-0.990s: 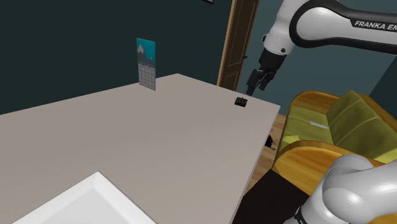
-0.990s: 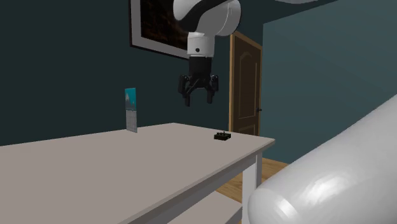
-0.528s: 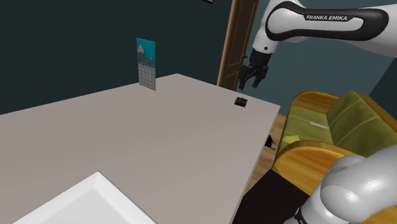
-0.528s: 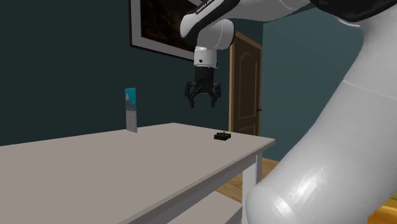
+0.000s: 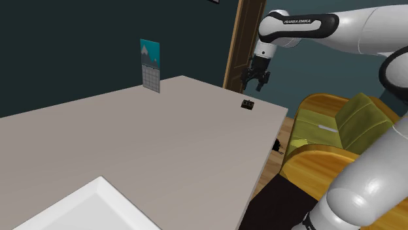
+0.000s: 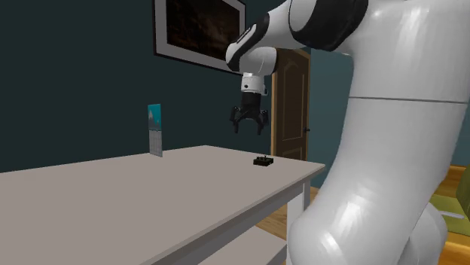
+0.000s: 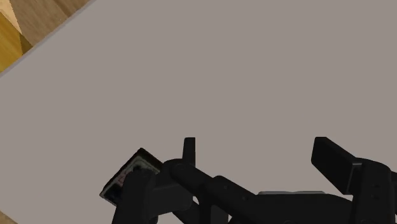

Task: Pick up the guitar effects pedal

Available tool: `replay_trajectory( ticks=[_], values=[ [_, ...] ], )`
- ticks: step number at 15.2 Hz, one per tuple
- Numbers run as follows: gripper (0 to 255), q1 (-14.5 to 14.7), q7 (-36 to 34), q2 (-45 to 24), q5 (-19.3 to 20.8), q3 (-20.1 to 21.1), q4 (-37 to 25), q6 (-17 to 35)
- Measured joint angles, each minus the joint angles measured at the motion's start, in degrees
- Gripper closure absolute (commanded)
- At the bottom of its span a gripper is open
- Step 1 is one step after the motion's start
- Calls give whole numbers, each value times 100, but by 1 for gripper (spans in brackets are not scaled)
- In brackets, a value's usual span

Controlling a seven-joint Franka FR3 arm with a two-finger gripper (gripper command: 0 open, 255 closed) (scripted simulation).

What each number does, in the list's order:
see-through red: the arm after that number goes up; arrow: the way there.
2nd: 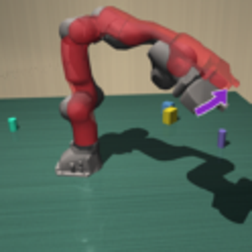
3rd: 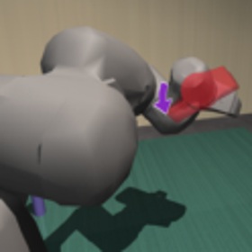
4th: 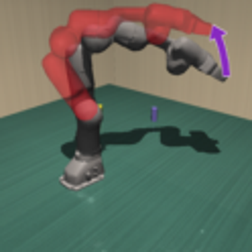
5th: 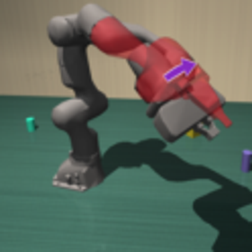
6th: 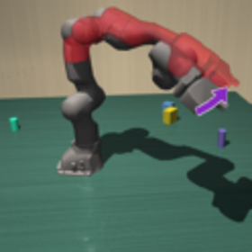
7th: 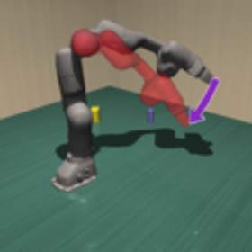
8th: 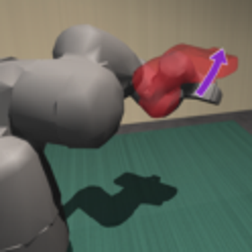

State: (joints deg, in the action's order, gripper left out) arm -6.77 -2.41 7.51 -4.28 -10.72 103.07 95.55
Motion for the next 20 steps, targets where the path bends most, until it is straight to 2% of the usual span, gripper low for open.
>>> replay_trajectory(
  ticks=[5, 13, 20],
  values=[
    [0, -300, -19, -1082, -490, -350, -890, -287],
    [0, -1051, -112, -2948, -1364, -703, -2686, -1038],
    [0, -1062, -33, -3063, -1430, -707, -2301, -615]
  ],
)
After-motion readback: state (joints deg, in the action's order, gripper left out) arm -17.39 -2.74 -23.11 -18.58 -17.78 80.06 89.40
